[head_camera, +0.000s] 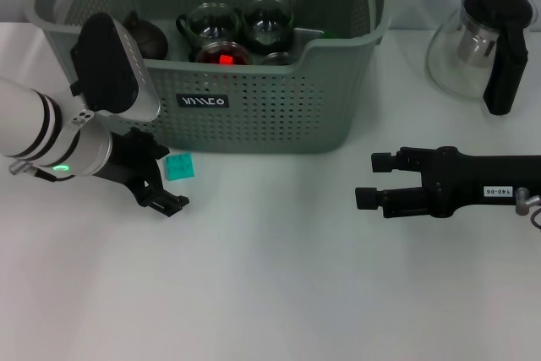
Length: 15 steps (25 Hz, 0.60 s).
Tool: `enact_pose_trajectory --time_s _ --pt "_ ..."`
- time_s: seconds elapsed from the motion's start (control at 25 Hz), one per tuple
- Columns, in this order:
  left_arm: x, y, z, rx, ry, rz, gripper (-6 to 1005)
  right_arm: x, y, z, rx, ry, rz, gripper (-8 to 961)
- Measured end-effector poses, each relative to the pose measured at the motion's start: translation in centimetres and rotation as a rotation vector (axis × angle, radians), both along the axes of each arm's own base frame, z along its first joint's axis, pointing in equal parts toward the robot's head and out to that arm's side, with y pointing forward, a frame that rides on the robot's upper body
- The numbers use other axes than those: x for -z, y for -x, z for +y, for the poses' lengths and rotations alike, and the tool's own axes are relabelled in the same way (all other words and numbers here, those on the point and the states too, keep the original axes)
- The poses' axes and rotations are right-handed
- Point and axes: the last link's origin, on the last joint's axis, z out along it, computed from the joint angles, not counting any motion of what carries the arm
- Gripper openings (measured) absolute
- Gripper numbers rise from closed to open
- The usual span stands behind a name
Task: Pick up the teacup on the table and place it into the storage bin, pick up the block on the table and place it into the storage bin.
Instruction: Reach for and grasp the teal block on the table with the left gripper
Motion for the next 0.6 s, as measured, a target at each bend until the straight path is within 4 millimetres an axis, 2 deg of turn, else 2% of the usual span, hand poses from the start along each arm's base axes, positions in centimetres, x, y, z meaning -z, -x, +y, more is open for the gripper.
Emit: enact_pose_trajectory --time_s 0.6 --pt "0.63 -0.66 0.11 0.015 0.025 0.008 905 0.02 0.09 0.09 -0.005 -0.003 -0.002 947"
